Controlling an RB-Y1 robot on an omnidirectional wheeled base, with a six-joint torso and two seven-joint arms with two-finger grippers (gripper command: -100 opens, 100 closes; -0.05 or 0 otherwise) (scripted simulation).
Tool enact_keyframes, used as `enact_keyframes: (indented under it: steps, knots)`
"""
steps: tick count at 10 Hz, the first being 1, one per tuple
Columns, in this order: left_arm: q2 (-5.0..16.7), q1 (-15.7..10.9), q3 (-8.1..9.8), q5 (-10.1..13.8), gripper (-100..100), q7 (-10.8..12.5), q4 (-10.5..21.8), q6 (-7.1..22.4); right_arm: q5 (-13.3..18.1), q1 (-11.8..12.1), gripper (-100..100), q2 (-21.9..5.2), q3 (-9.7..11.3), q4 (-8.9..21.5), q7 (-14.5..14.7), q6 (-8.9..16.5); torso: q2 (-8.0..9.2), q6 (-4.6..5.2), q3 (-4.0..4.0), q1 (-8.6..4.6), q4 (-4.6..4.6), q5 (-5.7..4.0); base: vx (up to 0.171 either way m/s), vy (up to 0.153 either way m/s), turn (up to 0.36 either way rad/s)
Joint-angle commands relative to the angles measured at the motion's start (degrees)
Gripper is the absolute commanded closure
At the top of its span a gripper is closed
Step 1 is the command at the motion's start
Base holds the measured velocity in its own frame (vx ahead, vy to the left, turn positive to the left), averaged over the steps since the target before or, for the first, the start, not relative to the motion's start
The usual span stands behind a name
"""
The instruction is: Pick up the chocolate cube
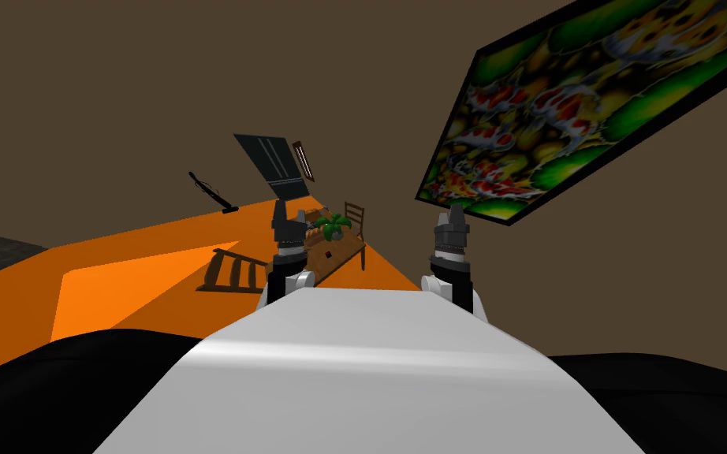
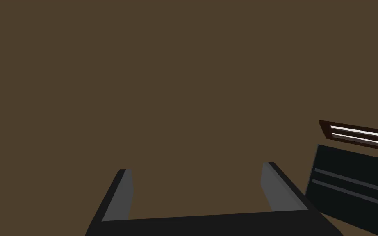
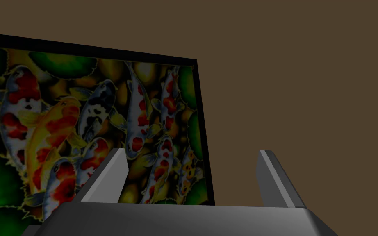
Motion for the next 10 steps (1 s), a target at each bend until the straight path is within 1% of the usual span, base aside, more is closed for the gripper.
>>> enact_keyframes:
  steps: [1, 3, 6, 8, 9, 10]
  knots:
    - [2.17, -0.73, 0.00, 0.06, -100, -0.08, 1.12, 1.51, 0.00, 0.00, 0, 0.00, 0.00, 0.00, 0.00, 0.00, 0.00, 0.00, 0.00, 0.00, 0.00, 0.00, 0.000, 0.000, 0.000]
    - [3.93, -1.79, -0.03, 0.12, -100, -0.20, 2.65, 3.72, 0.00, 0.00, 0, 0.00, 0.00, 0.00, 0.00, 0.00, -0.01, 0.01, -0.01, 0.01, 0.00, 0.00, 0.000, 0.000, 0.000]
    - [5.89, -4.12, -0.11, 0.20, -100, -0.47, 5.82, 8.24, 0.00, 0.00, 0, 0.00, 0.00, 0.00, 0.00, 0.00, -0.02, 0.00, -0.01, 0.00, -0.01, 0.00, -0.002, -0.003, 0.008]
    - [6.69, -6.06, -0.20, 0.23, -100, -0.70, 8.41, 11.73, 0.00, 0.00, 0, 0.00, 0.00, 0.00, 0.00, 0.00, -0.01, 0.00, -0.01, -0.01, 0.00, 0.00, -0.004, -0.006, 0.021]
    - [6.69, -6.06, -0.20, 0.23, -100, -0.70, 8.41, 12.44, 0.00, 0.00, 0, 0.00, 0.00, 0.00, 0.00, 0.00, -0.01, 0.00, -0.01, -0.02, -0.01, 0.00, -0.004, -0.005, 0.004]
    - [6.96, -7.11, -0.25, 0.24, -100, -0.84, 9.79, 14.47, 0.00, 0.00, 0, 0.00, 0.00, 0.00, 0.00, 0.00, 0.00, 0.00, 0.00, -0.02, 0.00, -0.01, -0.004, -0.005, 0.017]
